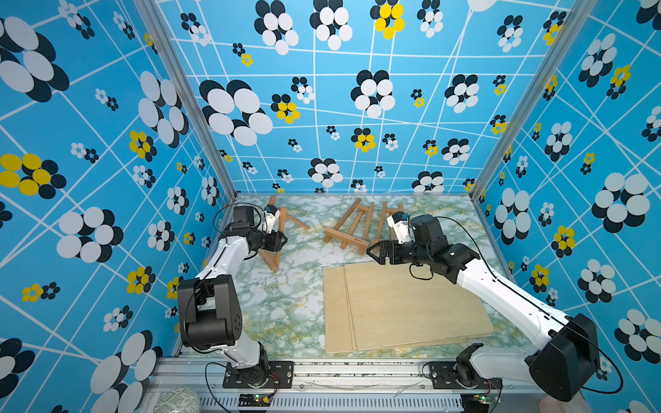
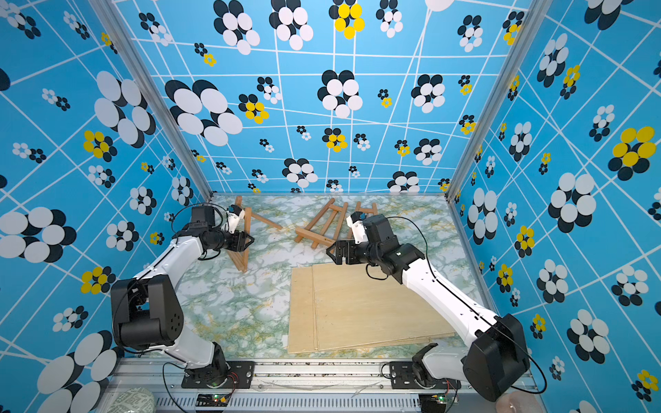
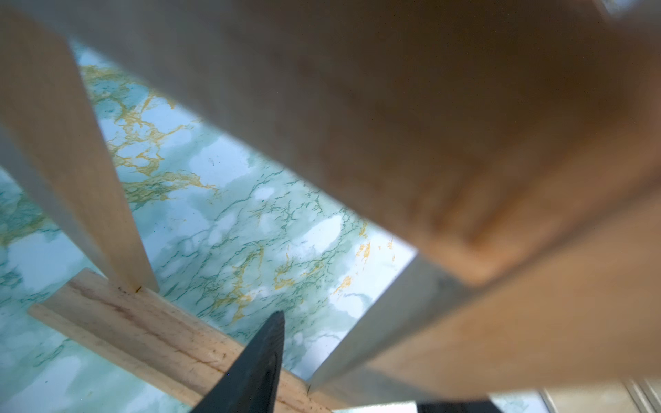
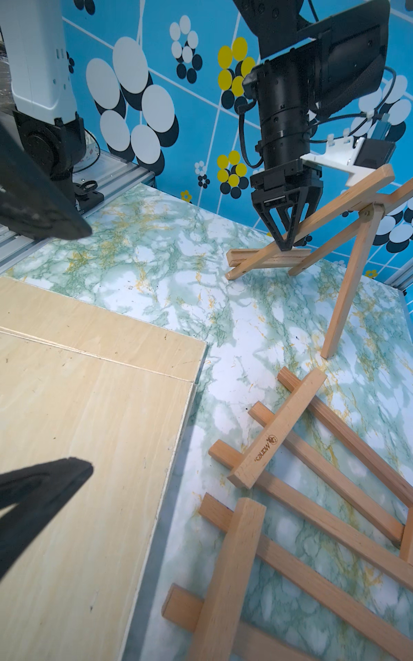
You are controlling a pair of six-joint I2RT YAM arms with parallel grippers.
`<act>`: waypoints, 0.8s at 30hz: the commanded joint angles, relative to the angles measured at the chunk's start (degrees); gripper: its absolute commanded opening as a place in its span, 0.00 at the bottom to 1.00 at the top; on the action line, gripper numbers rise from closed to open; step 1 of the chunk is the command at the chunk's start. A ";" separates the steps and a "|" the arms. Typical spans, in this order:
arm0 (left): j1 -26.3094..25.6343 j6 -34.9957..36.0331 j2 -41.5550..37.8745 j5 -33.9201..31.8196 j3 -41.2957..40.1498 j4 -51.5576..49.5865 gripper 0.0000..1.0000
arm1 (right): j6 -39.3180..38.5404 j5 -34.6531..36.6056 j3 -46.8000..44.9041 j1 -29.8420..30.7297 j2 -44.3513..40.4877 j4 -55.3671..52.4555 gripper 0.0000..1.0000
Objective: Assemble the easel
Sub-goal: Move the easel to the corner of the board.
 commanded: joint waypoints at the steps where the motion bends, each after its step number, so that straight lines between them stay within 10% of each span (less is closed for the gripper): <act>1: 0.09 -0.14 0.77 1.55 -0.20 0.84 0.52 | 0.67 -0.31 -0.28 -0.31 0.58 0.53 0.97; 12: -0.07 -1.54 0.02 0.06 -2.15 2.53 0.18 | 0.86 -0.10 -0.23 -0.26 1.02 0.80 0.97; 24: -2.50 -4.68 -1.56 -11.00 -8.72 10.92 0.14 | 0.57 0.34 -0.54 -0.31 0.92 1.02 0.97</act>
